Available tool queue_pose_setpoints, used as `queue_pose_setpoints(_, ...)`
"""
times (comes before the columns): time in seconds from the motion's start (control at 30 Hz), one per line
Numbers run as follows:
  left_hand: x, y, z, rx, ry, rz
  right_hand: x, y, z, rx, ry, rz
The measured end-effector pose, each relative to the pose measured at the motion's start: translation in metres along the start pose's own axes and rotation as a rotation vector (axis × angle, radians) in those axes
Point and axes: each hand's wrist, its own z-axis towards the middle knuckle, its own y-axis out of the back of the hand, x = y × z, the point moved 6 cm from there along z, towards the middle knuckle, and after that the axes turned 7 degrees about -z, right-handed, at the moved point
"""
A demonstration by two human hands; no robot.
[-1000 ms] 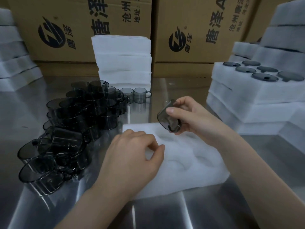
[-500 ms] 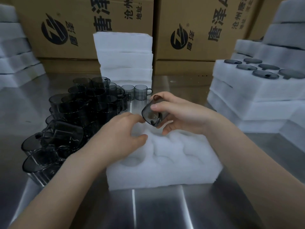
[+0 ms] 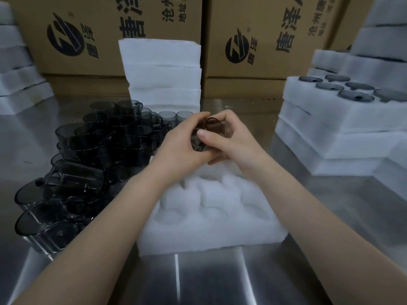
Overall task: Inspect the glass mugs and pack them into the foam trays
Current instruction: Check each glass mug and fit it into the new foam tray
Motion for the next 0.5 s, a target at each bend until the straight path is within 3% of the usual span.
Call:
queue_pose_setpoints(0.27, 0.001, -0.001, -0.003, -0.012, -0.107, 0.022, -0.002, 0.005, 0.0, -0.138, -0.004, 0.135)
queue_pose_setpoints(0.5, 0.006, 0.002, -0.002, -0.012, -0.101, -0.09, -0.011, 0.01, 0.002, -0.047, -0.088, 0.277)
